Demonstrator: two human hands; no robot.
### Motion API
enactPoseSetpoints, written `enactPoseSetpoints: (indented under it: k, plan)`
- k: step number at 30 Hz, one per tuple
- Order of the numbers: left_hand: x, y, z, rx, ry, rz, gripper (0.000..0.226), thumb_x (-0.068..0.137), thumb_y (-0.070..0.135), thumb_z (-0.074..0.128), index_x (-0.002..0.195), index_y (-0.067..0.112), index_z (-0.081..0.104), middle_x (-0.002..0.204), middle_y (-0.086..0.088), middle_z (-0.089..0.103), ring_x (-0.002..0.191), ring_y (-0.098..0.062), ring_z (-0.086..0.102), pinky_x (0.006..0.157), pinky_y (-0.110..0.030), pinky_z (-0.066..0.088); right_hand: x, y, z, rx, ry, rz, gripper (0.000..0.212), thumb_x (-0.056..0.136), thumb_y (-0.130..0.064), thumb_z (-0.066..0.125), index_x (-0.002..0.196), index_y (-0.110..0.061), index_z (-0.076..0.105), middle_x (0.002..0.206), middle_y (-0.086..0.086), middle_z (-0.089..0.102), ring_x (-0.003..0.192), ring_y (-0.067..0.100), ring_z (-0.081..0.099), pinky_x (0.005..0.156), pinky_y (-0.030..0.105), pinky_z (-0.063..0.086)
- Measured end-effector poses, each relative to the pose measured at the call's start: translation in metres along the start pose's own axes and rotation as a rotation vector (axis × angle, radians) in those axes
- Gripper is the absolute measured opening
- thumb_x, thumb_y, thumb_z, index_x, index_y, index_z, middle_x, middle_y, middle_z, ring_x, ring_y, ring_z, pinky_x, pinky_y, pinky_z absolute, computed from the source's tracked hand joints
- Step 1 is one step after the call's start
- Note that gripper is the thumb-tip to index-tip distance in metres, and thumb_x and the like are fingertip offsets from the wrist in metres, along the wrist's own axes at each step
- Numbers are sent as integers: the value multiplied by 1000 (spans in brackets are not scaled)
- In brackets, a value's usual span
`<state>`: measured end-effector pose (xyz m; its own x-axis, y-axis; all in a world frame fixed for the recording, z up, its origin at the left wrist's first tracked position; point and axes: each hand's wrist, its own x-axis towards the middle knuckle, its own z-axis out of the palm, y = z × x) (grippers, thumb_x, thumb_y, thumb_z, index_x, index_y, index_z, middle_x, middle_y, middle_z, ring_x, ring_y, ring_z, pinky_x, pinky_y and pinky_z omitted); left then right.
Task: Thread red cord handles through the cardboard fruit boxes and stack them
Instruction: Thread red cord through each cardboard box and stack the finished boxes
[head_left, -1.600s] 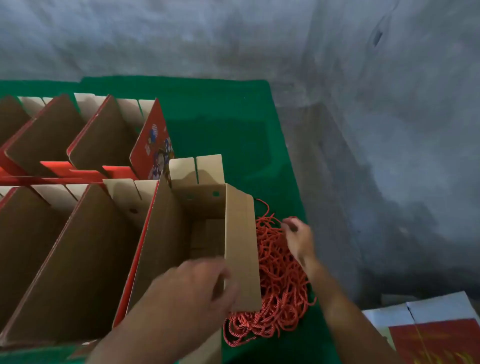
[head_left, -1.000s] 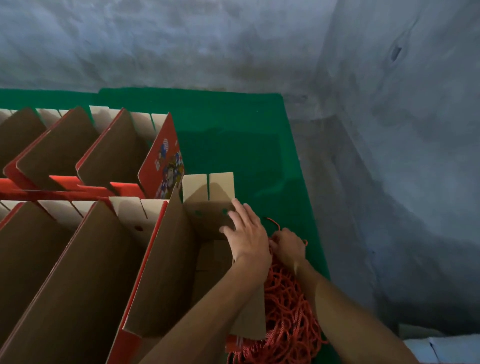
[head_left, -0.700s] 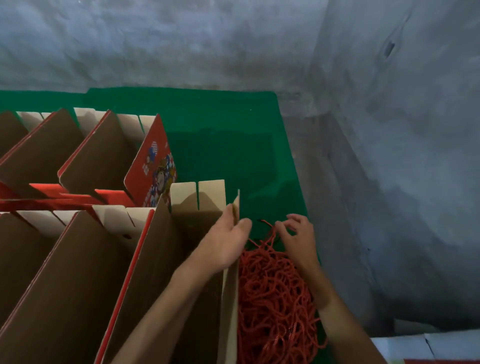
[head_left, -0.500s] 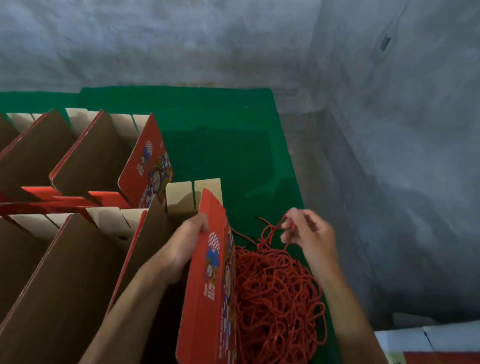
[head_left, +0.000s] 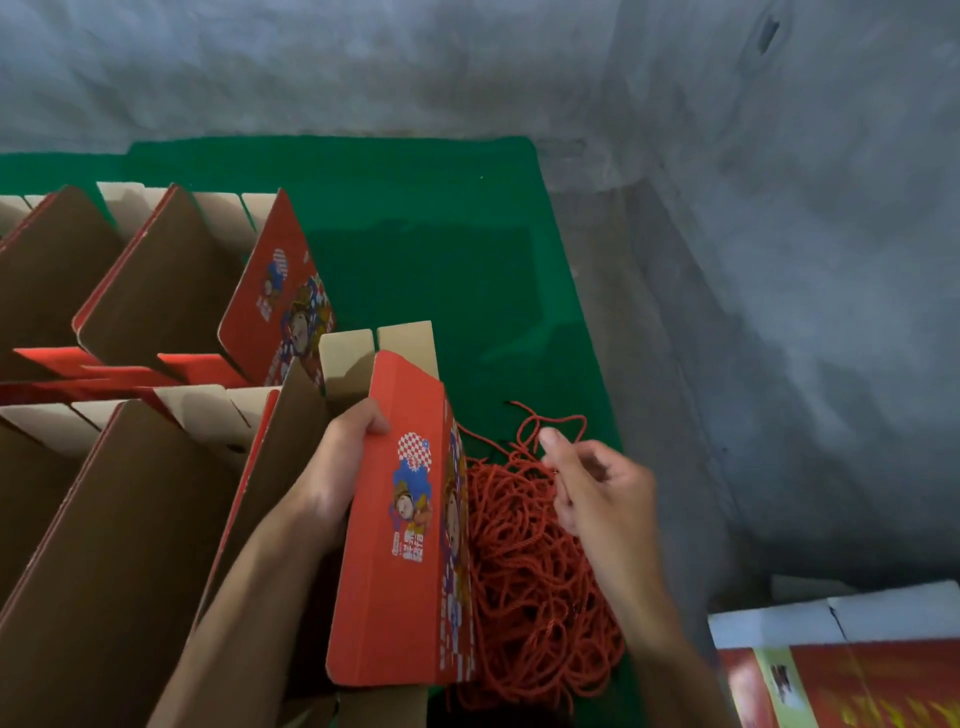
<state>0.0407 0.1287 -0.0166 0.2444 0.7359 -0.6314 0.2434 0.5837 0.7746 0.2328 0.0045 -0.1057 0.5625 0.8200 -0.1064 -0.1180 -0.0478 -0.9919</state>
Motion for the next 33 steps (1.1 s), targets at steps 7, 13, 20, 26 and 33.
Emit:
enactPoseSetpoints:
  k: [7, 13, 20, 26, 33]
  plan:
    - [14, -27, -16, -69, 24, -72, 43, 82, 39, 52, 101, 6, 71, 84, -19, 75, 66, -30, 73, 62, -39, 59, 17, 36, 36, 126, -117, 152, 21, 104, -9, 60, 122, -12, 71, 91, 8, 78, 77, 19, 72, 72, 27, 59]
    - [29, -30, -21, -34, 52, -63, 38, 78, 39, 55, 81, 12, 80, 75, -19, 75, 64, -32, 73, 49, -31, 57, 20, 35, 62, 128, -90, 93, 12, 93, -22, 78, 103, -17, 77, 91, 5, 80, 94, 17, 76, 82, 20, 56]
    - [25, -30, -17, -69, 70, -21, 38, 87, 32, 47, 81, 7, 75, 70, -14, 74, 54, -23, 72, 55, -34, 55, 18, 43, 73, 314, 4, 293, 17, 89, -5, 79, 106, -5, 74, 91, 16, 79, 91, 28, 78, 80, 29, 63]
    - [21, -27, -11, -68, 64, 30, 32, 98, 10, 36, 74, 6, 57, 42, -6, 61, 34, -16, 59, 58, -34, 40, 14, 45, 79, 302, 20, 268, 23, 88, -19, 84, 106, -9, 74, 94, 9, 81, 92, 21, 78, 77, 26, 60]
    - [19, -23, -13, -35, -22, -18, 48, 104, 32, 42, 114, -7, 68, 78, -29, 64, 65, -35, 63, 60, -21, 52, 1, 60, 85, 173, 67, 191, 23, 93, -32, 78, 109, -15, 77, 93, 2, 81, 91, 19, 78, 81, 37, 61]
